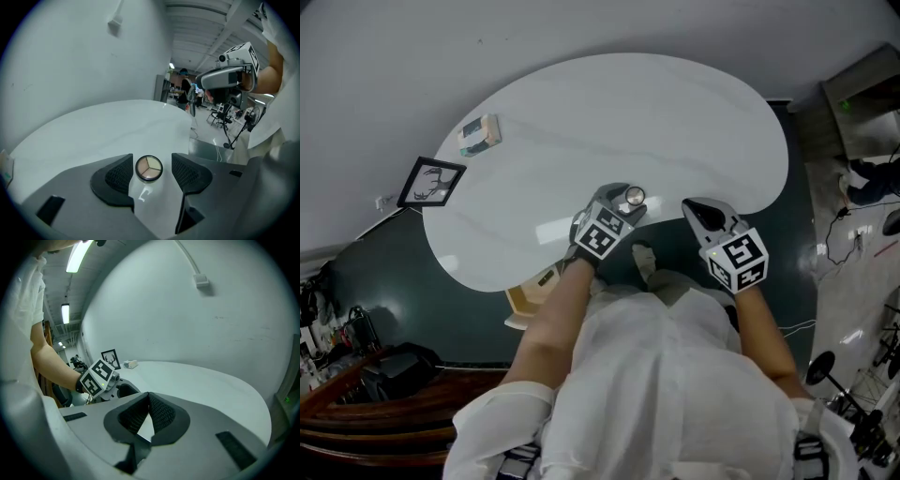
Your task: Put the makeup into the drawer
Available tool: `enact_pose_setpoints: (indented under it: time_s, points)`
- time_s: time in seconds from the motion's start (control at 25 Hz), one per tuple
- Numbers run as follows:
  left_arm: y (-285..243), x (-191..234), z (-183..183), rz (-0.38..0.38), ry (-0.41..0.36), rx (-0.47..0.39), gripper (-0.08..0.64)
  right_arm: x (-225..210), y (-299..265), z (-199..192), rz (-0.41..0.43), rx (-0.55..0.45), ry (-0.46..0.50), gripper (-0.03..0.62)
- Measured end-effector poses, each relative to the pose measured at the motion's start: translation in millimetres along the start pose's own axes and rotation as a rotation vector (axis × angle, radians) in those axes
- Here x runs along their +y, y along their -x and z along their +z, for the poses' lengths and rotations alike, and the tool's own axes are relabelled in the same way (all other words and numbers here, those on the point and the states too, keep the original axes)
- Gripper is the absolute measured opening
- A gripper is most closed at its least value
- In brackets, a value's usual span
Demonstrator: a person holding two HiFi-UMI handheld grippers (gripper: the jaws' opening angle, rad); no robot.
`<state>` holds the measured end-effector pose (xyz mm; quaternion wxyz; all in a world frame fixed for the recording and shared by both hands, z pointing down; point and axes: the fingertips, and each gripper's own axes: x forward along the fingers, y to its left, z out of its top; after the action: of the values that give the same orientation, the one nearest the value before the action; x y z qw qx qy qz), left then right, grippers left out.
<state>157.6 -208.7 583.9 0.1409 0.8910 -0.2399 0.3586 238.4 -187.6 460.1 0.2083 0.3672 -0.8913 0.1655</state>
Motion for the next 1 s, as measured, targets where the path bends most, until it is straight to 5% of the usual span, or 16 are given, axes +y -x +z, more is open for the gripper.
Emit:
enact_pose_setpoints:
  time_s: [0.36,1.0]
  points:
    - [-24.9,3.1,-12.0,0.017,-0.064,0.147,0.264,-15.6,8.2,-11.6,-0.018,0.007,-0.032,0.009]
    - [-24.4,2.2,-15.3,0.030,-0.053,0.128,0.225,-15.7,8.6,-13.3,-0.005,0.022,-0.015,0.009]
